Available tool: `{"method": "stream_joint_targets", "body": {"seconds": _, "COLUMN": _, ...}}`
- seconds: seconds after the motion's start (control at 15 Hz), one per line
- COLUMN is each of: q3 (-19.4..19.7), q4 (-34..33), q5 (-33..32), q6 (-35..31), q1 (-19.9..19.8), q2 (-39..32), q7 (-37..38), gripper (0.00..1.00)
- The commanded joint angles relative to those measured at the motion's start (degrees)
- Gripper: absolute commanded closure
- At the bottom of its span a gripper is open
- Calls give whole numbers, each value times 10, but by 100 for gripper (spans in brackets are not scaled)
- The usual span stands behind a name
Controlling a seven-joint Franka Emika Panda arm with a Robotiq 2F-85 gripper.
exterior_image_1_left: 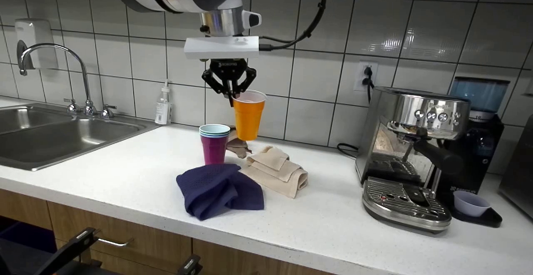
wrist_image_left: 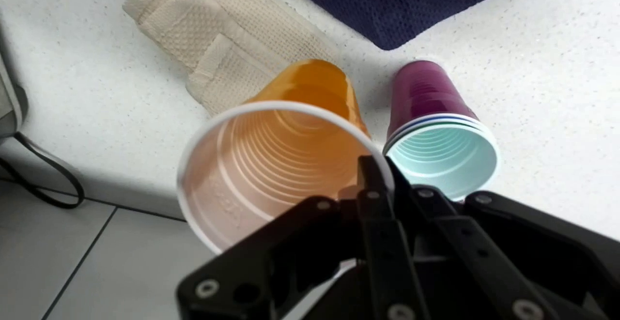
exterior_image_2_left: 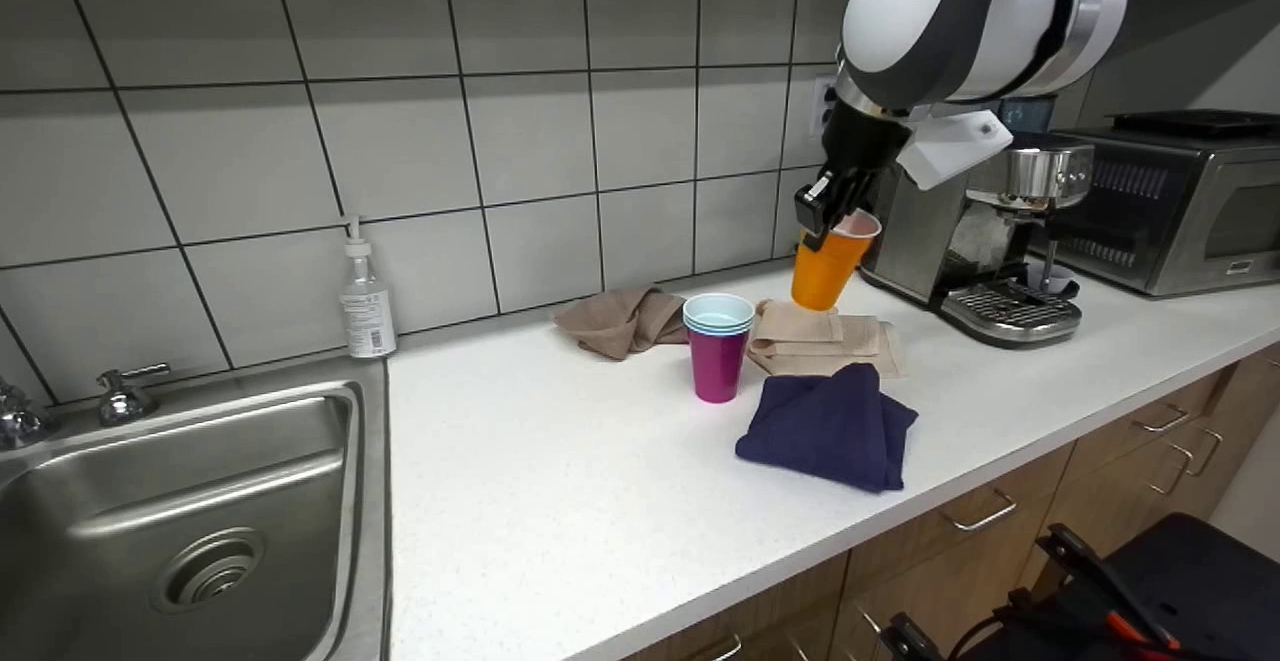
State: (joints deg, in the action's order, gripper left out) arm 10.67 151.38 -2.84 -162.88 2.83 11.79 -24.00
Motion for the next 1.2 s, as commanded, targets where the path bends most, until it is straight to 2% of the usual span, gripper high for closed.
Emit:
{"method": "stream_joint_targets", "body": {"seconds": 0.0, "q3": -3, "q4": 0, "q5": 35, "q6": 2, "q1": 19, "q2": 26, "q7": -31, "gripper": 99}}
{"method": "stream_joint_targets", "body": {"seconds": 0.67, "q3": -9, "q4": -23, "q5": 75, "q6": 4, "q1": 80, "q2": 20, "q7": -48, "gripper": 99}}
{"method": "stream_joint_targets", "body": {"seconds": 1.13, "q3": -20, "q4": -39, "q5": 81, "q6": -4, "q1": 99, "q2": -5, "q7": -54, "gripper": 99}}
